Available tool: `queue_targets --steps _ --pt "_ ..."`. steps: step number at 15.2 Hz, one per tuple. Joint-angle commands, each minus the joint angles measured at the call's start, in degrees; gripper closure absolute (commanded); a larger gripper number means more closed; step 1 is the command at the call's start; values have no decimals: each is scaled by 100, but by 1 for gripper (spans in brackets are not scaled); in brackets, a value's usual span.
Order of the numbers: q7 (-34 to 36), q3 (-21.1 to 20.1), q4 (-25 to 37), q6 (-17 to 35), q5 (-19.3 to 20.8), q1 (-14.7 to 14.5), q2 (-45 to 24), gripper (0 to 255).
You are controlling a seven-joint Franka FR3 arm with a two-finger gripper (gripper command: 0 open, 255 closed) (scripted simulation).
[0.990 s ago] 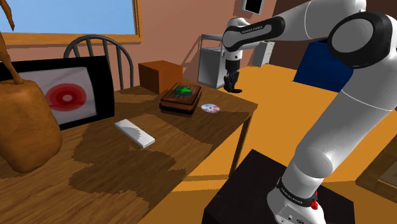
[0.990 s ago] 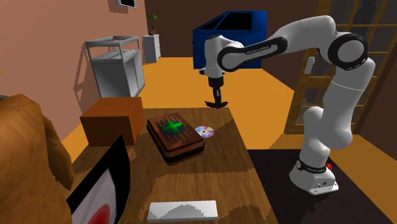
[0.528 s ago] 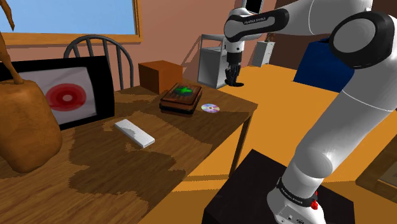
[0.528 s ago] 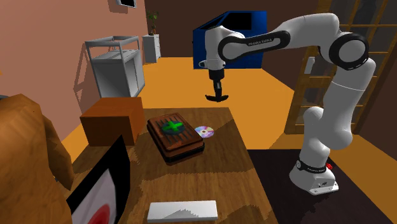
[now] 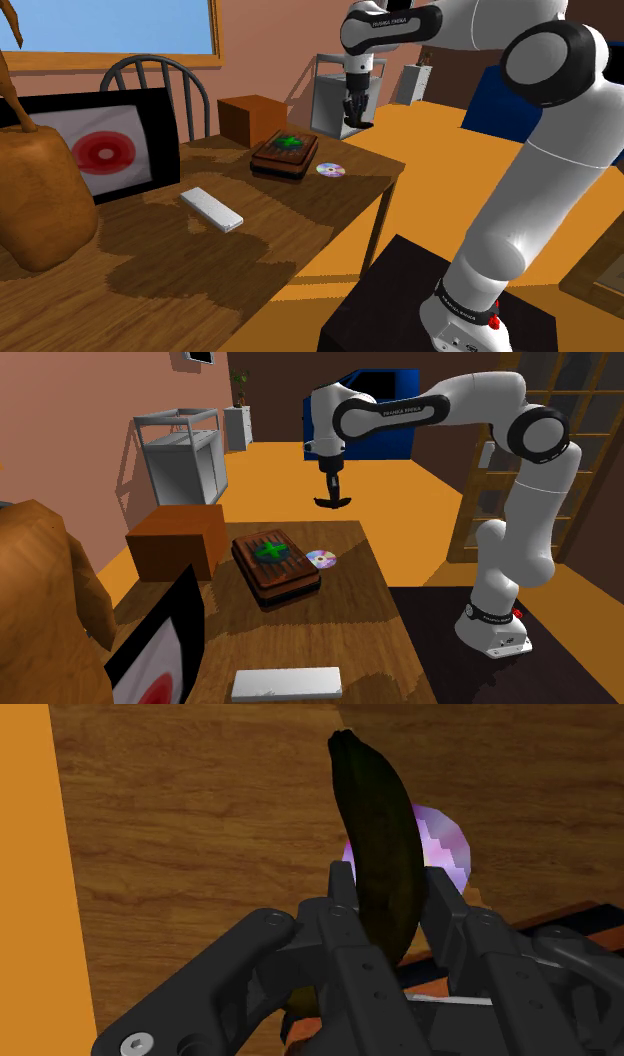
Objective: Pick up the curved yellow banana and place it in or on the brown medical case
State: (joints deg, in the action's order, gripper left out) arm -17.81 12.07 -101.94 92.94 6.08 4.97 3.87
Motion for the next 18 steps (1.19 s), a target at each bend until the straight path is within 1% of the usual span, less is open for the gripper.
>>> queue_targets --steps 1,6,10,13,15,16,17,18 --pt "200 -112 291 -68 -75 -105 -247 255" --pt "614 -333 1290 -328 -242 -329 -1032 255" --pt "919 -477 2321 -641 -352 -496 -1777 255" --pt "1131 -568 3311 -978 -425 -612 -2448 255" --pt "1265 -620 4156 -1288 -472 -680 -2993 255" --pt "1329 -644 4679 -1490 -496 -710 -3319 255" --pt "1400 -671 5473 -1809 -528 -735 -3798 255" --pt "1407 -671 5246 -1669 -523 -746 -3711 255"
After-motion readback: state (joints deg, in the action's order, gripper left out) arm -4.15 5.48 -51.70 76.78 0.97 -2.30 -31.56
